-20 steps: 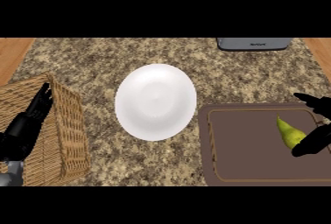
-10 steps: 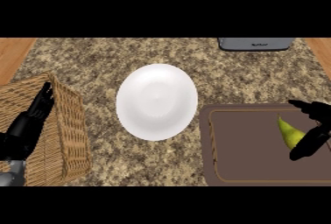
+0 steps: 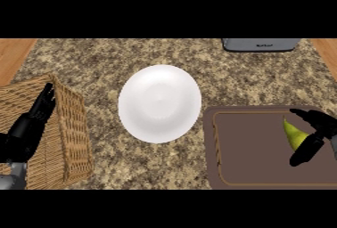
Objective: Pick the pear from the tray and place it in the plate
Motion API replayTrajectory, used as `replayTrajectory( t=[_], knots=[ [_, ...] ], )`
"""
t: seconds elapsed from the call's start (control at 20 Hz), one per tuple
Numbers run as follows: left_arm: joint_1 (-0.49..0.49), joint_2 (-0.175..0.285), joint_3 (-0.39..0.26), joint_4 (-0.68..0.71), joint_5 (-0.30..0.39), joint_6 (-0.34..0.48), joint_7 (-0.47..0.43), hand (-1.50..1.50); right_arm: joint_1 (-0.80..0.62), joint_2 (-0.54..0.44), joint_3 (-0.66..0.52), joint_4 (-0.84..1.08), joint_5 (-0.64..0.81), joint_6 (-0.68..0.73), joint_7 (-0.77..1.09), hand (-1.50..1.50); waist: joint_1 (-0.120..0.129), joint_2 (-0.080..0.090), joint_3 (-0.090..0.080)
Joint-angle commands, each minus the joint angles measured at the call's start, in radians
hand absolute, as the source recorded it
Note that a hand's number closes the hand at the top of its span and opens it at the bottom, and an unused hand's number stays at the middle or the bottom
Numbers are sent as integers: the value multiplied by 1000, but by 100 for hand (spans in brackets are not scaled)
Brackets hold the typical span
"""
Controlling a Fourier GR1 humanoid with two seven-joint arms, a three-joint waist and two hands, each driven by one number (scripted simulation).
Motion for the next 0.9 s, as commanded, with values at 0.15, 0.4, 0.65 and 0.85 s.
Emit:
replayTrajectory(
  t=[0.15,0.4,0.65,0.85],
  knots=[
    [56,-106,-61,-21,-1,33,19,0,24,44,11,63,20,51,-131,150,-2,14,-27],
    [61,-117,-53,44,-5,21,-41,0,-13,95,0,131,66,26,-191,150,0,18,-27],
    [5,-119,-44,99,0,17,-25,0,-10,77,-9,93,120,10,-250,150,-17,17,-28],
    [50,-73,-16,48,17,22,-5,0,110,122,9,-109,257,-284,-124,150,-62,-3,-31]
  ],
)
